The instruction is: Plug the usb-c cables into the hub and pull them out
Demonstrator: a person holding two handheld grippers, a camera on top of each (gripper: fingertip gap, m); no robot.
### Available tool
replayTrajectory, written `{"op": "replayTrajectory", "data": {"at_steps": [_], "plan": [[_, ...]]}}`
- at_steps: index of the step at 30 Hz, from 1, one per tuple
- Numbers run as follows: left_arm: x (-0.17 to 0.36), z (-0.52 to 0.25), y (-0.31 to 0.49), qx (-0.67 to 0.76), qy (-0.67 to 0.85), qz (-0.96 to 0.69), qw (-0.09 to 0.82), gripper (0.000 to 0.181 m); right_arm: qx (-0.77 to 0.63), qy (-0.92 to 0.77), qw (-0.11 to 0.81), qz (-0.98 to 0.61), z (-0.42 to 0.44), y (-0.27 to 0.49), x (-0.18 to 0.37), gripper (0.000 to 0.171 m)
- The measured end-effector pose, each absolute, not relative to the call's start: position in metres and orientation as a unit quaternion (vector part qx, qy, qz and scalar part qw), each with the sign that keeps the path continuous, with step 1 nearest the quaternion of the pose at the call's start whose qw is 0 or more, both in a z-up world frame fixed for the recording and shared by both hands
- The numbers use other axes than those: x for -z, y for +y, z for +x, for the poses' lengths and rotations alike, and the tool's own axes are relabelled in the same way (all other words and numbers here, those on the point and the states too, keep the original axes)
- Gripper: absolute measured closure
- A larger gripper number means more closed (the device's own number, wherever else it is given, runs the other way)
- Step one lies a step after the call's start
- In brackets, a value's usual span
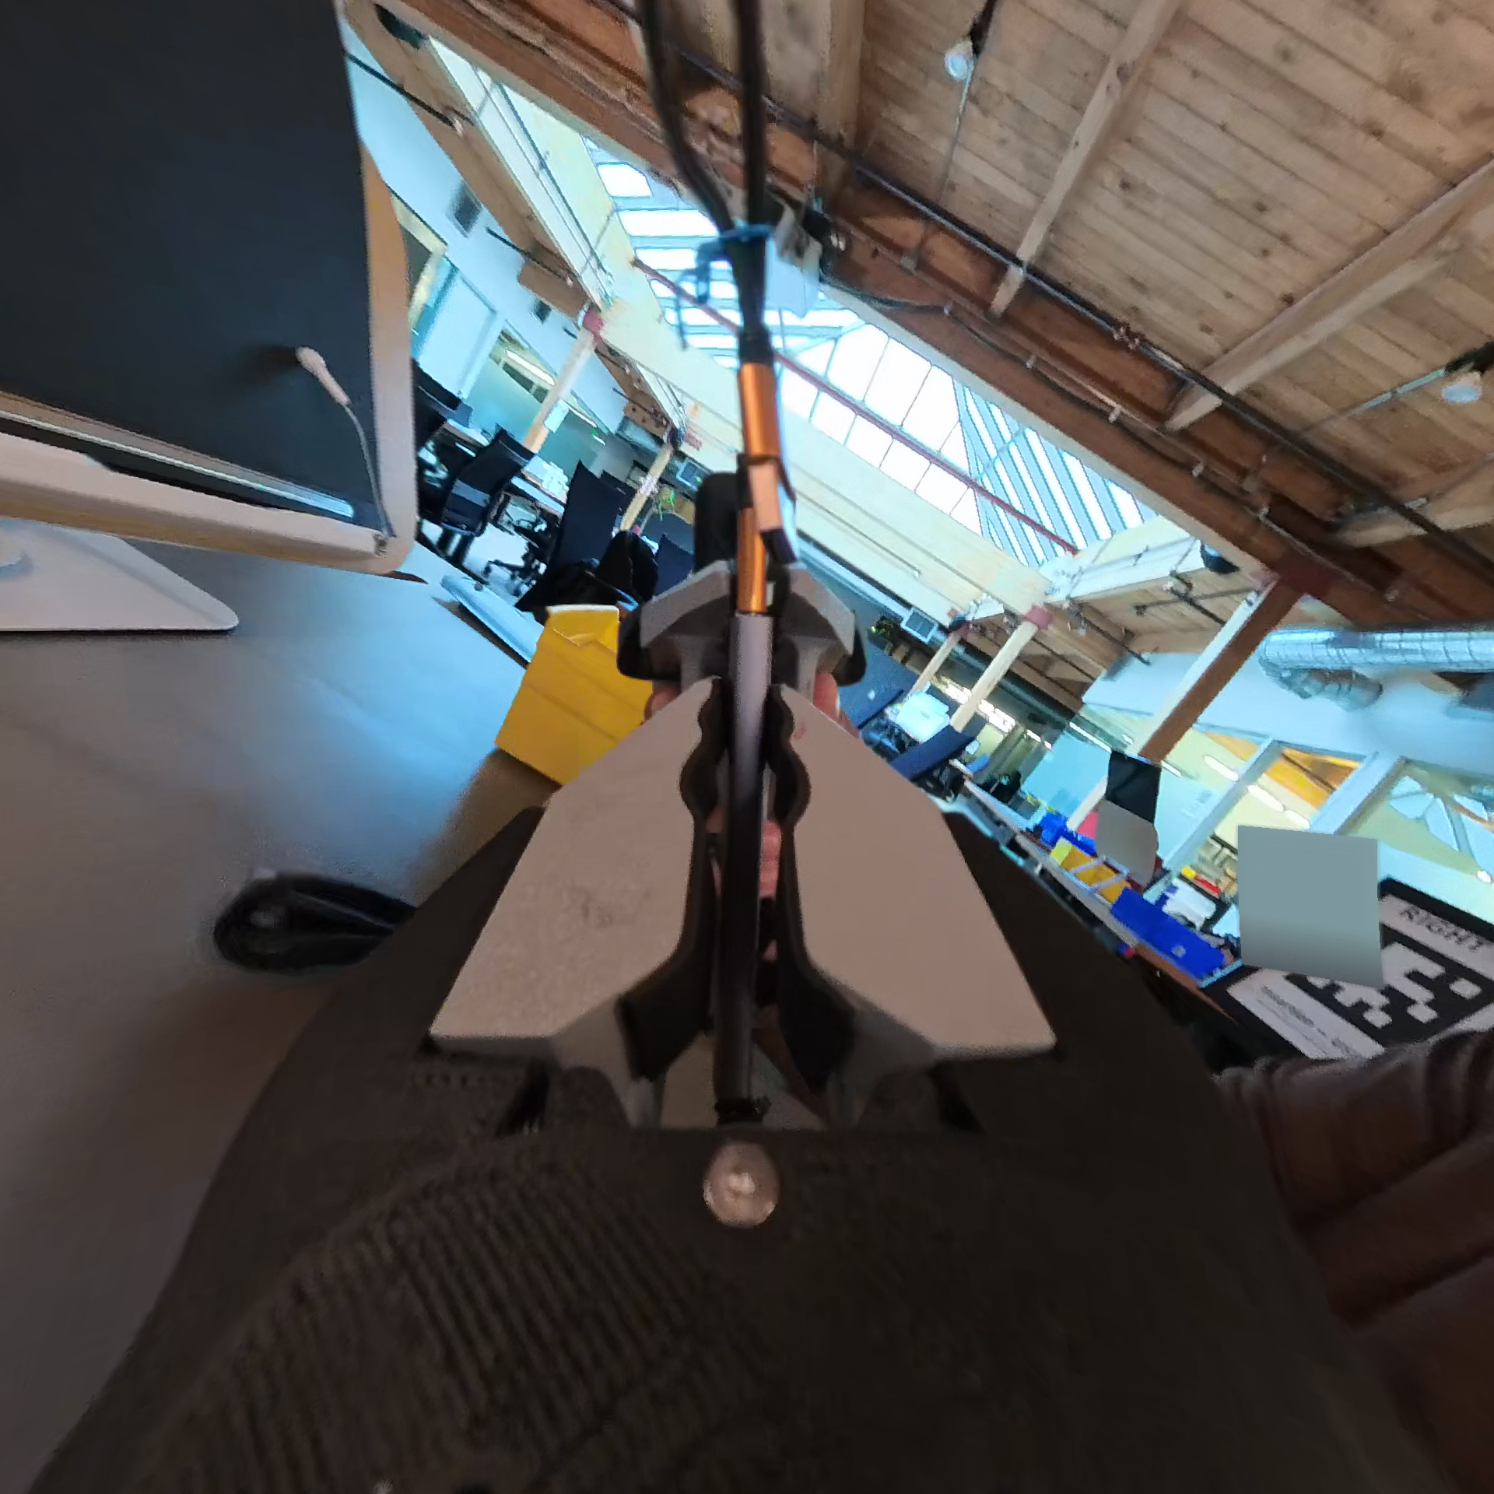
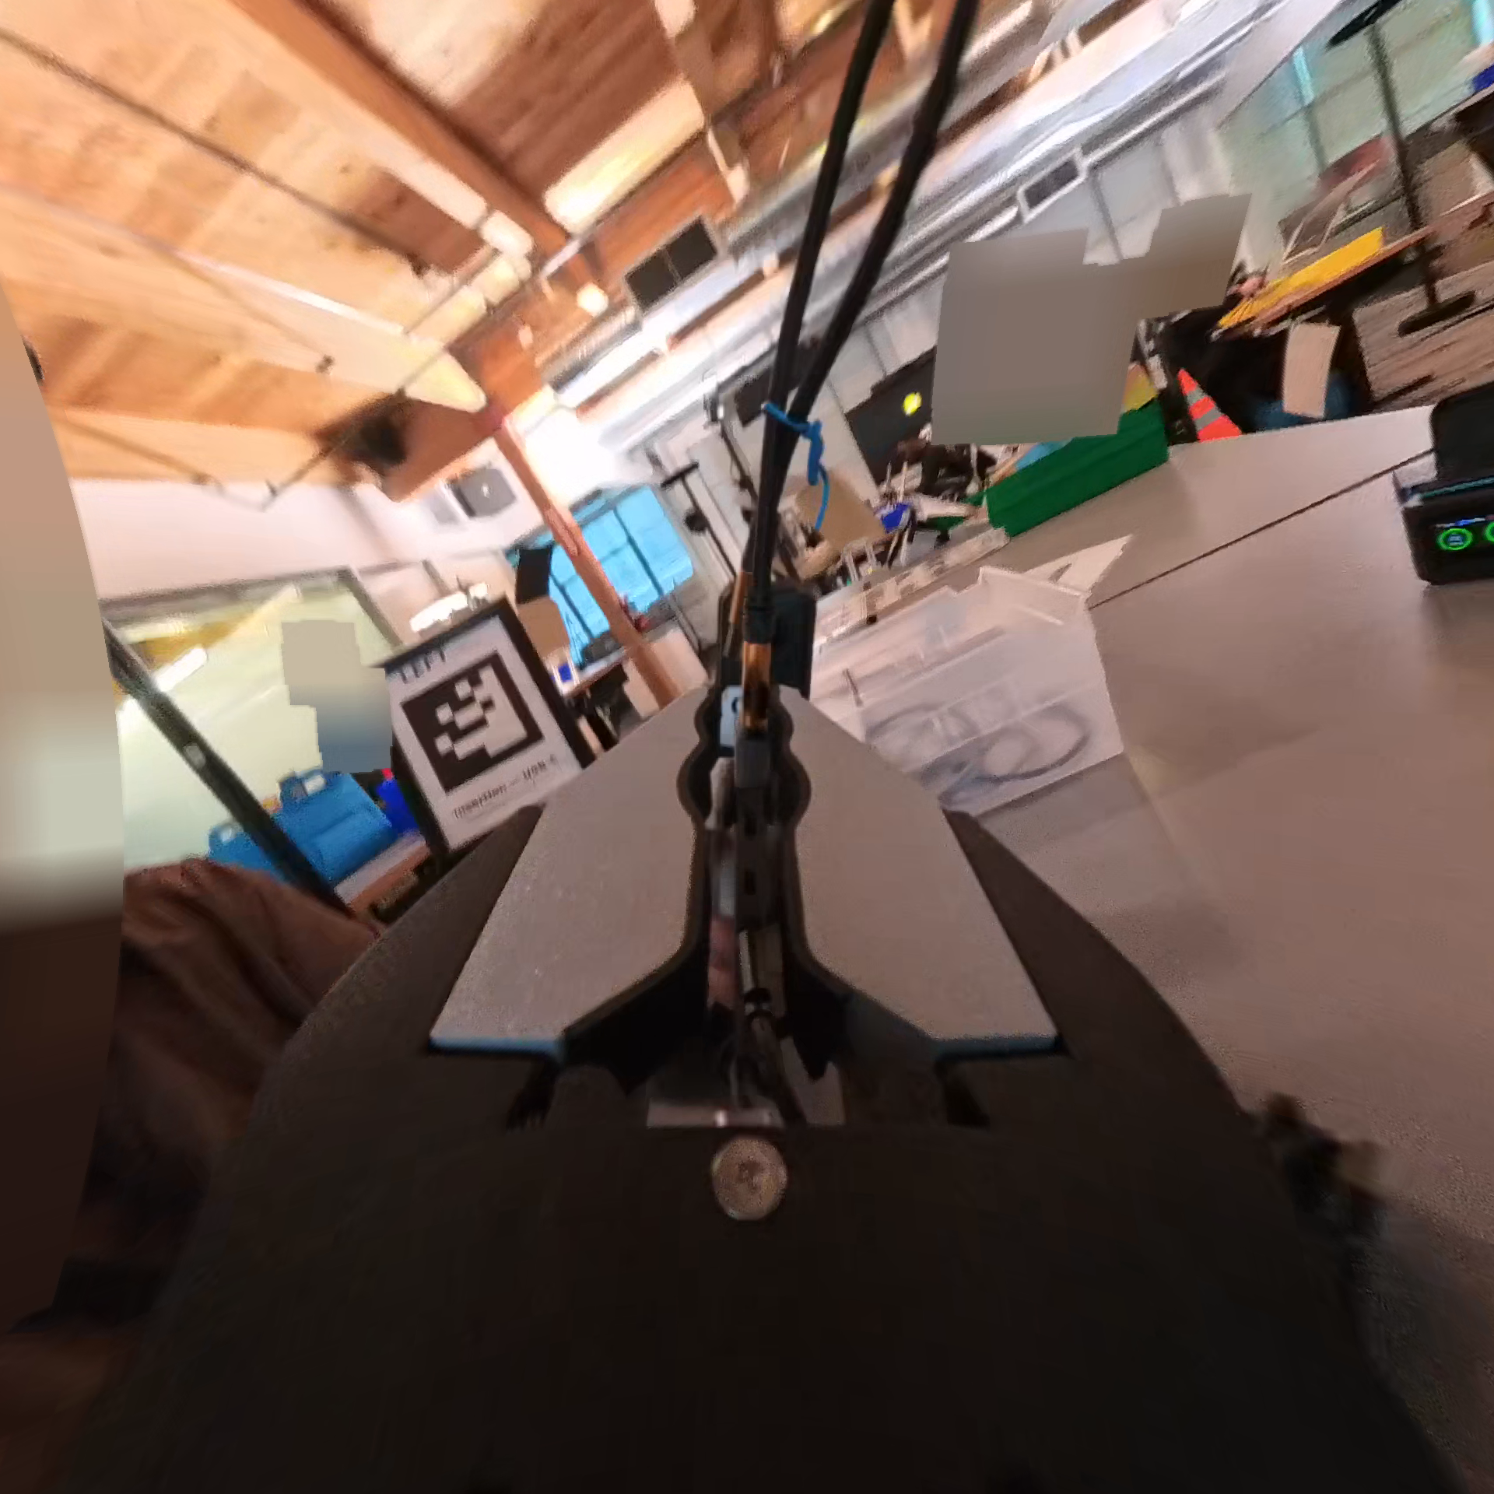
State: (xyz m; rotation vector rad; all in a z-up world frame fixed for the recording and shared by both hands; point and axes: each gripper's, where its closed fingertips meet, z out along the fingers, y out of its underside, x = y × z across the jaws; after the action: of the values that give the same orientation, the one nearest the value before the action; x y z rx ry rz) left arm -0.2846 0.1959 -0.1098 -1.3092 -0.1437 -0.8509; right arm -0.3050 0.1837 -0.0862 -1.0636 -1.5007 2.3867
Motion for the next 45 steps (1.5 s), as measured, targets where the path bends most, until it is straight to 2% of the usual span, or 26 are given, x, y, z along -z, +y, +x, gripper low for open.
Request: {"op": "replayTrajectory", "data": {"at_steps": [4,6,18,23,32,35,39,45], "plan": [[0.113,-0.273,0.201,0.375,-0.043,-0.607,0.7,0.175,-0.739,-0.563,0.129,-0.347,-0.298,0.179,0.093,0.157],[0.113,-0.272,0.2,0.376,-0.039,-0.607,0.699,0.174,-0.732,-0.566,0.148,-0.349,-0.299,0.18,0.094,0.165],[0.114,-0.272,0.205,0.356,-0.036,-0.607,0.709,0.175,-0.739,-0.56,0.11,-0.358,-0.299,0.184,0.097,0.168],[0.12,-0.276,0.207,0.277,-0.009,-0.642,0.715,0.174,-0.725,-0.574,0.084,-0.371,-0.303,0.177,0.111,0.168],[0.115,-0.295,0.2,0.345,-0.079,-0.59,0.725,0.174,-0.733,-0.519,0.165,-0.407,-0.323,0.175,0.104,0.169],[0.134,-0.269,0.205,0.36,-0.059,-0.626,0.689,0.174,-0.851,-0.317,0.193,-0.372,-0.309,0.245,0.044,0.169],[0.132,-0.26,0.211,0.329,-0.05,-0.625,0.706,0.174,-0.785,-0.413,0.242,-0.394,-0.321,0.232,0.058,0.168],[0.116,-0.258,0.204,0.235,-0.001,-0.615,0.753,0.175,-0.749,-0.462,0.291,-0.375,-0.309,0.218,0.055,0.168]]}}
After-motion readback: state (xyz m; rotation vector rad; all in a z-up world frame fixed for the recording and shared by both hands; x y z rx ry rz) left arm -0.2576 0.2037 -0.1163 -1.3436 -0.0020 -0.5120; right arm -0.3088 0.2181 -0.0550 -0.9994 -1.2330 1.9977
